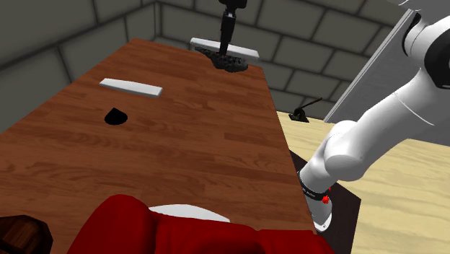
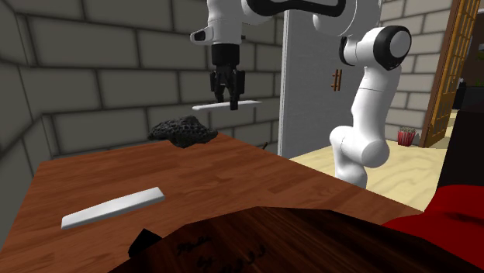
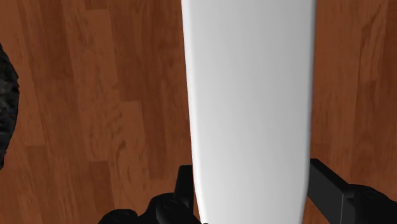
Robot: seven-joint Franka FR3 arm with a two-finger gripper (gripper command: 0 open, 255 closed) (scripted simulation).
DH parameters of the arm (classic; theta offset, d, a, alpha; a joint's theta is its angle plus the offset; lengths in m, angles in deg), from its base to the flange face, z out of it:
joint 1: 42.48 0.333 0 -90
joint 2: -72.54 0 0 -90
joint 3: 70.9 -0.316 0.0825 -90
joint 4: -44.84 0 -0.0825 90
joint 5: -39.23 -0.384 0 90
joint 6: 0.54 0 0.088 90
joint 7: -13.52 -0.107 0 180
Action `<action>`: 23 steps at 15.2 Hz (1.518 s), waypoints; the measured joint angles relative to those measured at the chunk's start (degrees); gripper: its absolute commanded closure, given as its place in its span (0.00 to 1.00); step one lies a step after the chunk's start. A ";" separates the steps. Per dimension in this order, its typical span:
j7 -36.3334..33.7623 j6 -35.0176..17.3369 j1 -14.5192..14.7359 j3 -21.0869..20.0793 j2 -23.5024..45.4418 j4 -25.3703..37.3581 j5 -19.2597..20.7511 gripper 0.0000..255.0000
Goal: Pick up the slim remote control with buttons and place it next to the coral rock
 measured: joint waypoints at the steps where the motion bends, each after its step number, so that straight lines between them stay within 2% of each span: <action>1: 1.46 -0.20 -0.53 0.93 -0.76 -0.96 0.11 1.00; 12: 17.26 -0.45 -6.39 11.09 -2.36 -2.79 2.56 1.00; 17: 24.25 -0.60 -8.99 15.56 -0.49 -0.92 3.56 1.00; 23: 26.03 -4.38 -9.70 16.72 -0.87 -5.06 3.90 1.00</action>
